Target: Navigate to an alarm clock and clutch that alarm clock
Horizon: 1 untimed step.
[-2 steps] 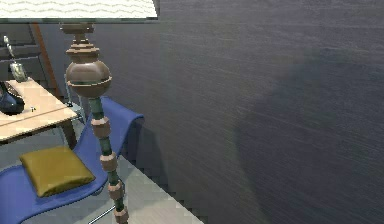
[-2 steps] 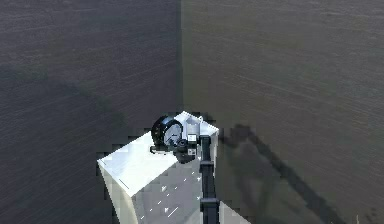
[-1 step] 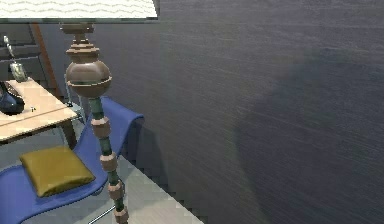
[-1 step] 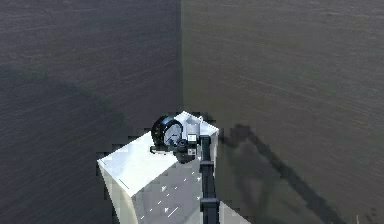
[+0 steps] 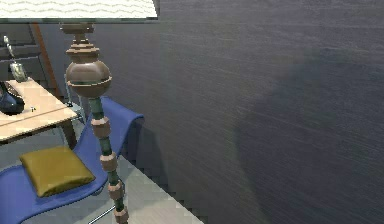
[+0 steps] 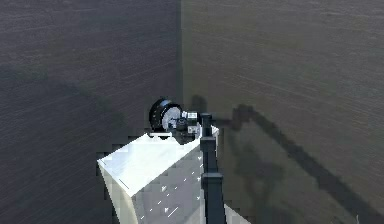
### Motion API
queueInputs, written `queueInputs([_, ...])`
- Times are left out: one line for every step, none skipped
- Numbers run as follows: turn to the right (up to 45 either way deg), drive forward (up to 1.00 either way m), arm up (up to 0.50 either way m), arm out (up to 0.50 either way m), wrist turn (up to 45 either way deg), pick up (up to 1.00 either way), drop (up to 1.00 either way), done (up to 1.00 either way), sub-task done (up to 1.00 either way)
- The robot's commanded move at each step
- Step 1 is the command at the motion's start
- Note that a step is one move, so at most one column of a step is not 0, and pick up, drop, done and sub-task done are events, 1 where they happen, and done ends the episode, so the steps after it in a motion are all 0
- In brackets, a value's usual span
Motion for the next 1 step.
queueInputs([0.0,0.0,0.0,0.0,0.0,0.0,0.0,1.0,0.0])
